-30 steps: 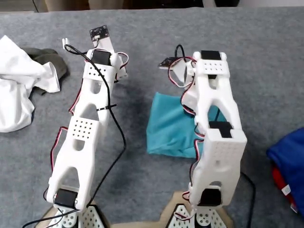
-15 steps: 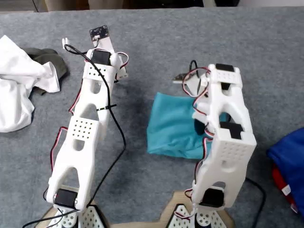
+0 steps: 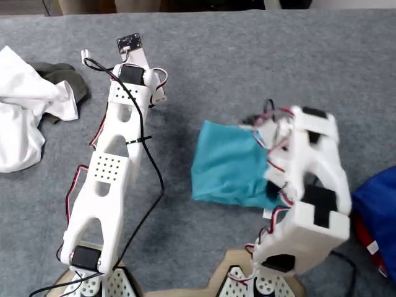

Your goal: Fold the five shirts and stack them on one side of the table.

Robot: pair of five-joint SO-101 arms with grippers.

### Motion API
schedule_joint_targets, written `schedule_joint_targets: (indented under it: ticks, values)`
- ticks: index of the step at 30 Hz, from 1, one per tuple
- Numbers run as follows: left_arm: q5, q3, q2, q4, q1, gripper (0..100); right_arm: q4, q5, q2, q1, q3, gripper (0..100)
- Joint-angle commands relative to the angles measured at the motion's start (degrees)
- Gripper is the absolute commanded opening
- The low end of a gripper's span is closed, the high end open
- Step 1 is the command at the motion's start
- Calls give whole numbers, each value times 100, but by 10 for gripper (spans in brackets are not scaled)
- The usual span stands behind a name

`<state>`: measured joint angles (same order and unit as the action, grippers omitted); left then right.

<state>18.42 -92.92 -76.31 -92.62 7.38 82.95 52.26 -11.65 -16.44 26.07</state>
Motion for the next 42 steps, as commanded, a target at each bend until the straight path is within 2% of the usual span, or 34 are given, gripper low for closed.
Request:
schedule_joint_targets:
  ticks: [1, 9, 14, 22, 31, 42]
  values:
    - [-62, -299, 92, 88, 53, 21, -255, 193, 312, -470, 312, 5]
    - [-62, -299, 92, 62, 53, 21, -88, -185, 673, 1077, -840, 5]
    - [-62, -299, 92, 70, 53, 21, 141, -466, 286, 1543, -1719, 5]
    - [-62, -299, 92, 88, 44, 21, 316, -510, -110, 1596, -2475, 5]
    - [-62, -299, 92, 88, 62, 21, -123, -571, -1138, 1815, -2554, 5]
    - [-141, -299, 92, 88, 62, 21, 264, -475, -708, 1569, -2246, 5]
